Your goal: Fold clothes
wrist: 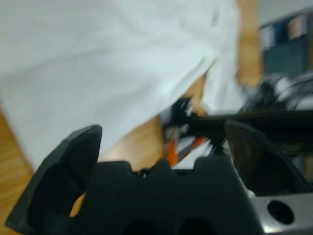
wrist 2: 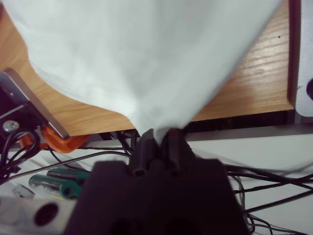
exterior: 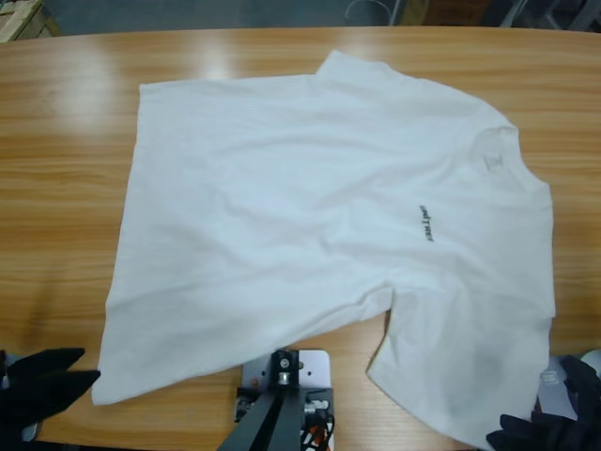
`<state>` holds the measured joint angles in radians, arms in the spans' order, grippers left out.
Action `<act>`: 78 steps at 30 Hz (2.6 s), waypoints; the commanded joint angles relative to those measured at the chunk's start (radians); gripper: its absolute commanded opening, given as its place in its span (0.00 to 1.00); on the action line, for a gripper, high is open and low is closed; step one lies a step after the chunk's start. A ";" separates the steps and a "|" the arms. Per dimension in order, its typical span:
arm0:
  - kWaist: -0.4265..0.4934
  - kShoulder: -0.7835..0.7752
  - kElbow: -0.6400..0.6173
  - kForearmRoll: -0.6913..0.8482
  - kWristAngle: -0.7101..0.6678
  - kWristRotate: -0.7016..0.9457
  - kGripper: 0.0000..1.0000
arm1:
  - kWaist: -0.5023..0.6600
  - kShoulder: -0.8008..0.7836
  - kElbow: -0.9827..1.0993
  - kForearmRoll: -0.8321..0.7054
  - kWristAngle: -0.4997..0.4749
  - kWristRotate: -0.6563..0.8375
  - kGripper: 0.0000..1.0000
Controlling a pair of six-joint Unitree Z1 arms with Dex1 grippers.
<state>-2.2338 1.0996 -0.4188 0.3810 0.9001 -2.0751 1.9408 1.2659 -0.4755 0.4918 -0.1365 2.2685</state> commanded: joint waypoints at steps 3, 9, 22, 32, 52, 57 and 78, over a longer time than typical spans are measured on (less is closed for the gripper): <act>0.317 0.180 -0.171 -0.171 -0.087 -0.029 0.98 | -0.003 0.026 0.026 -0.009 -0.006 -0.012 0.00; 0.438 0.127 -0.231 0.046 -0.281 0.140 0.98 | -0.003 0.020 0.032 -0.008 -0.013 -0.013 0.00; 0.246 0.174 -0.120 0.154 -0.571 -0.490 1.00 | -0.004 0.020 0.034 -0.010 -0.014 -0.014 0.00; 0.192 0.322 -0.003 -0.009 -0.522 -0.742 1.00 | -0.004 0.024 0.035 -0.012 -0.011 -0.013 0.00; 0.192 0.410 0.106 -0.107 -0.412 -0.730 1.00 | -0.003 0.029 0.035 -0.022 -0.009 -0.015 0.00; 0.192 0.427 0.118 -0.109 -0.369 -0.763 0.92 | -0.003 0.034 0.040 -0.036 -0.008 -0.019 0.00; 0.213 0.329 0.141 -0.113 -0.284 -0.744 0.00 | -0.003 0.036 0.051 -0.059 -0.011 -0.023 0.00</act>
<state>-2.0363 1.4700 -0.3052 0.2694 0.6061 -2.7822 1.9408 1.2828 -0.4478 0.4428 -0.1430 2.2609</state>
